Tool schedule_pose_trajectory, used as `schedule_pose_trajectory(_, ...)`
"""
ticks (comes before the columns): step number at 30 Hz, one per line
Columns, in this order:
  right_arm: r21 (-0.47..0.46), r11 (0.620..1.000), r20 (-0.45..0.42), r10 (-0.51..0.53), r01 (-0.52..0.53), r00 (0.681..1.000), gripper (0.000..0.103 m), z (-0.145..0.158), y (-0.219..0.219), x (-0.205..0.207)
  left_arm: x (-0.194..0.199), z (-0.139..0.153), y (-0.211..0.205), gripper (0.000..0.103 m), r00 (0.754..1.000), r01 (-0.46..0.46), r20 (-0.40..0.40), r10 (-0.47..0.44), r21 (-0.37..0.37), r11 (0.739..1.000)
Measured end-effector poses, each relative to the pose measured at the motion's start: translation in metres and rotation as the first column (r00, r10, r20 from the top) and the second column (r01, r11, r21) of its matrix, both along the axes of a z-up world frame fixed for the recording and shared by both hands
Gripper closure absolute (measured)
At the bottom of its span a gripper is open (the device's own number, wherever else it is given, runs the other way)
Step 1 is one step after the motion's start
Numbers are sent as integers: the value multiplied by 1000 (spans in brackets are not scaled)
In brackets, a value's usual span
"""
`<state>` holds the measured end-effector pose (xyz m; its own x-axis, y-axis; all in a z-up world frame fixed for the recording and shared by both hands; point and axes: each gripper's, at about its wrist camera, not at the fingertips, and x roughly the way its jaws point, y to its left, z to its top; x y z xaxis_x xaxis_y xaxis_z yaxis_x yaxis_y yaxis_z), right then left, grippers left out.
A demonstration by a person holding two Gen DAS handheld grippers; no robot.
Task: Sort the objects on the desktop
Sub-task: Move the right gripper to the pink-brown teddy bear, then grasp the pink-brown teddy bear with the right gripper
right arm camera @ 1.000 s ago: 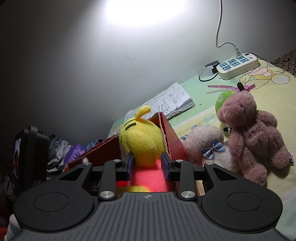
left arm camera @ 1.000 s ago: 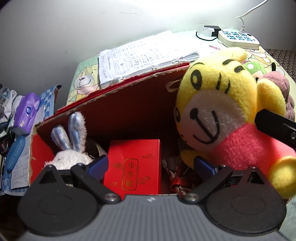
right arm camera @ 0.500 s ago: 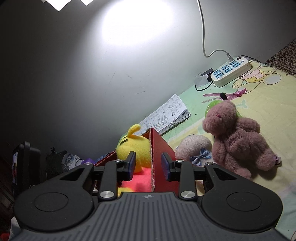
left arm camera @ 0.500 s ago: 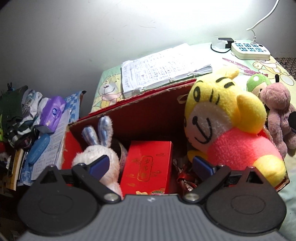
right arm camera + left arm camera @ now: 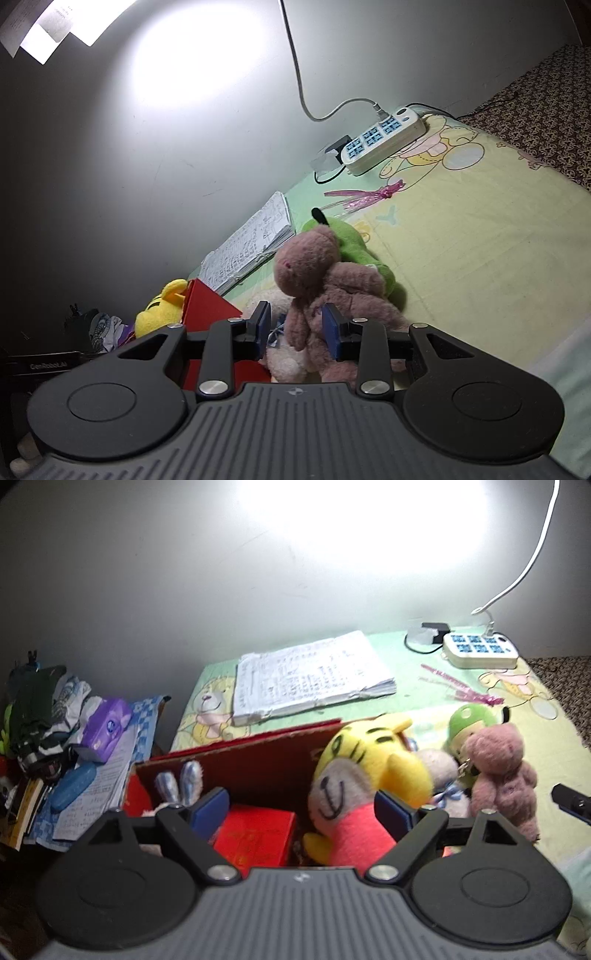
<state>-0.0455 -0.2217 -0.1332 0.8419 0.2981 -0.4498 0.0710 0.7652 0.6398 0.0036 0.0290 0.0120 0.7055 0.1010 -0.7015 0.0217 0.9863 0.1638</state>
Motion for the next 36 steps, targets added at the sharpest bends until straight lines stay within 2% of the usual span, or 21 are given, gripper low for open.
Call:
schedule_pose_trajectory(4, 7, 1000, -33, 0, 0, 999, 66, -9, -25, 7, -2, 4, -40, 19, 992, 126, 21, -125, -87, 988)
schedule_pose_trajectory(8, 41, 999, -51, 17, -15, 999, 57, -17, -49, 18, 6, -12, -81, 27, 969, 234, -27, -244, -202, 951)
schedule_pose_trajectory(11, 78, 995, -48, 61, -57, 997, 57, -22, -63, 29, 9, -31, -109, 30, 958, 267, -49, -284, -220, 938)
schedule_pose_trajectory(17, 173, 968, -17, 185, -179, 983, 57, -30, -88, 50, 14, -65, -152, 31, 945, 316, -34, -326, -167, 934)
schedule_pose_trajectory(20, 204, 942, 3, 271, -266, 963, 57, -33, -93, 64, 18, -86, -170, 30, 940, 332, -35, -338, -115, 936)
schedule_pose_trajectory(23, 218, 916, 32, 339, -337, 940, 57, -35, -94, 74, 25, -107, -176, 28, 941, 327, -57, -333, -97, 940)
schedule_pose_trajectory(26, 205, 891, 49, 404, -406, 913, 57, -38, -89, 84, 32, -124, -173, 23, 951, 293, -74, -299, -82, 952)
schedule_pose_trajectory(30, 149, 878, 41, 454, -454, 890, 57, -44, -77, 94, 36, -128, -169, 11, 960, 275, -37, -276, -48, 960)
schedule_pose_trajectory(32, 123, 881, 43, 455, -457, 889, 57, -47, -75, 99, 36, -127, -170, 10, 958, 285, -24, -286, -42, 958)
schedule_pose_trajectory(36, 126, 873, 57, 468, -471, 882, 56, -52, -72, 107, 39, -130, -177, 8, 952, 306, -14, -306, 4, 952)
